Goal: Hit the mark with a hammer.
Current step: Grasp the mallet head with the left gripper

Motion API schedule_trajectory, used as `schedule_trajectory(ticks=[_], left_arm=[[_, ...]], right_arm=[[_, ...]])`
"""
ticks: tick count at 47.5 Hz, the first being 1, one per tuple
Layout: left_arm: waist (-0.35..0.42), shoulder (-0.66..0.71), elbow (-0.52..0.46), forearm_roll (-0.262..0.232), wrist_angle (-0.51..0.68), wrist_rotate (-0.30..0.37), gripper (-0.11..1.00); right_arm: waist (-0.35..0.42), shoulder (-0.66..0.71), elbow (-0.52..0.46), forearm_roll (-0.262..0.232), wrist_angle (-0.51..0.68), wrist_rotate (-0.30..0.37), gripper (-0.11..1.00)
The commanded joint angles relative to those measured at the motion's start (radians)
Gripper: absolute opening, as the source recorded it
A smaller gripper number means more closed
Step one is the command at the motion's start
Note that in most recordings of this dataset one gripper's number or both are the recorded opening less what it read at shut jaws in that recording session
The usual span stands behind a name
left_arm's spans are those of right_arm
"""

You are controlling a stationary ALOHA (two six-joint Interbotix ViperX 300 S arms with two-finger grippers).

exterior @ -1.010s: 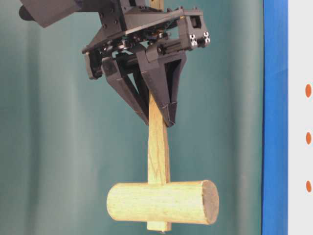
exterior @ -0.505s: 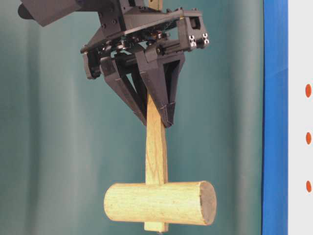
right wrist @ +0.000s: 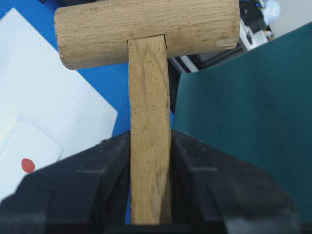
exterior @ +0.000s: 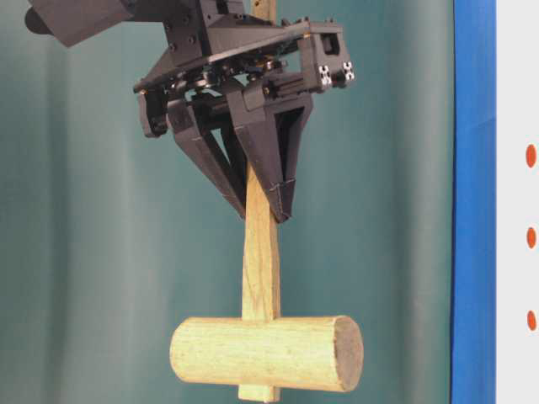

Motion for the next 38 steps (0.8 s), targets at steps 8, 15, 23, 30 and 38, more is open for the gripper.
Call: schedule_trajectory(ticks=[8, 15, 23, 30, 38], left_arm=[[0.035, 0.115, -0.026, -0.002, -0.126, -0.015, 0.93], [0.037, 0.255, -0.075, 0.0, -0.206, -0.018, 0.93], [0.037, 0.391, -0.14, -0.002, -0.258, -0.018, 0.93], [0.037, 0.466, -0.192, 0.0, -0.275, -0.018, 0.93], [0.037, 0.525, -0.236, -0.002, -0.281, -0.017, 0.93]], right_arm=[[0.006, -0.031, -0.04, 0.0, -0.018, 0.002, 0.09], [0.006, -0.031, -0.041, 0.0, -0.021, 0.002, 0.09], [0.008, -0.031, -0.04, 0.0, -0.023, 0.002, 0.09], [0.009, -0.031, -0.04, 0.0, -0.023, 0.002, 0.09], [0.009, -0.031, -0.038, 0.002, -0.018, 0.003, 0.09]])
